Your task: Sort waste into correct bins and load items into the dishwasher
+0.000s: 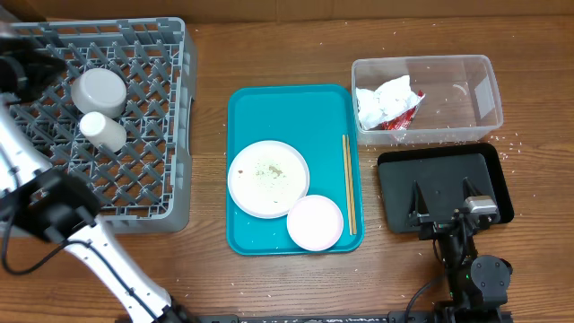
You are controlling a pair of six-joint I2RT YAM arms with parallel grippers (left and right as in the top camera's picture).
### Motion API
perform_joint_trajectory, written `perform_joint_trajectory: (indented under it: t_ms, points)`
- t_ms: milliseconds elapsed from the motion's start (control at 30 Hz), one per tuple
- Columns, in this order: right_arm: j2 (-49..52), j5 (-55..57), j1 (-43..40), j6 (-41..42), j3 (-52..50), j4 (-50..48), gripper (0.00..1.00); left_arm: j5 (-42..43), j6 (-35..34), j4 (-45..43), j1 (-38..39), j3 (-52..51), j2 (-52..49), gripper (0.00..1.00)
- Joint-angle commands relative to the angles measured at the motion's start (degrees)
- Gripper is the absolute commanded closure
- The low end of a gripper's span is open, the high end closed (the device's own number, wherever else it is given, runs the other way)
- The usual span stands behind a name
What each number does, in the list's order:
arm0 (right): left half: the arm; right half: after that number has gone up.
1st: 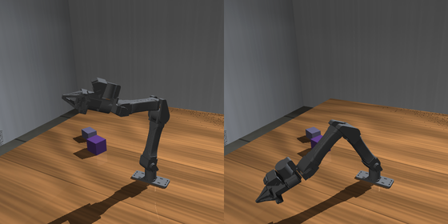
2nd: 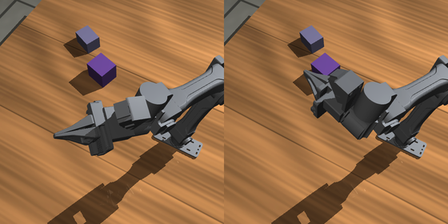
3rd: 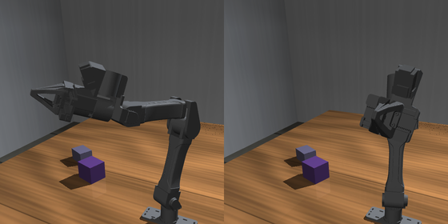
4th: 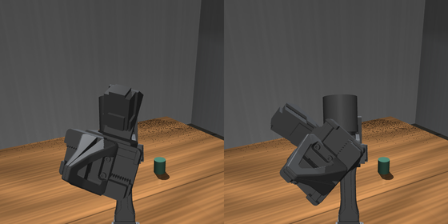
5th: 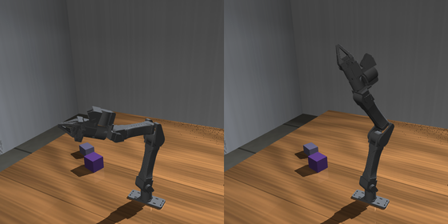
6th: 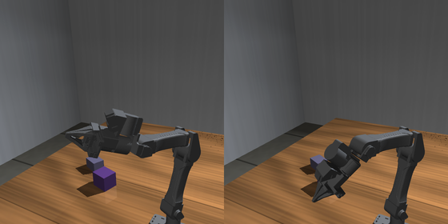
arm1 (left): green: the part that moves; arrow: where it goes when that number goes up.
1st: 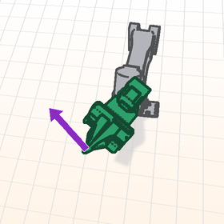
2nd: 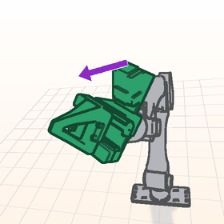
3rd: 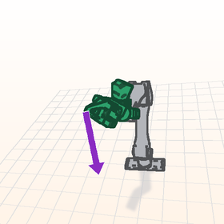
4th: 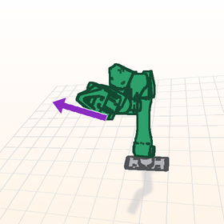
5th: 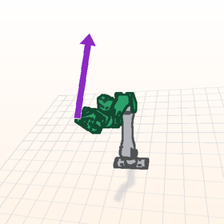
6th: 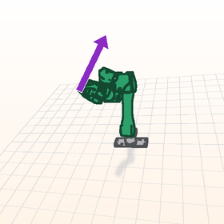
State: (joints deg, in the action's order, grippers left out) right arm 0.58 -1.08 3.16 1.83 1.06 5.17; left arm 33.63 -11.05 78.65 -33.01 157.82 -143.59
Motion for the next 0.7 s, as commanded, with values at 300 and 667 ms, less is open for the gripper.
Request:
perform_joint_trajectory:
  t_ms: [300,667]
  points:
    - [-0.4,0.4,0.4,-0.2,-0.6,-0.3,0.0,-41.0,5.5,1.3,11.6,0.6,-1.0,0.96]
    - [-0.4,0.4,0.4,-0.2,-0.6,-0.3,0.0,-40.2,5.3,2.3,11.0,0.2,-6.3,0.96]
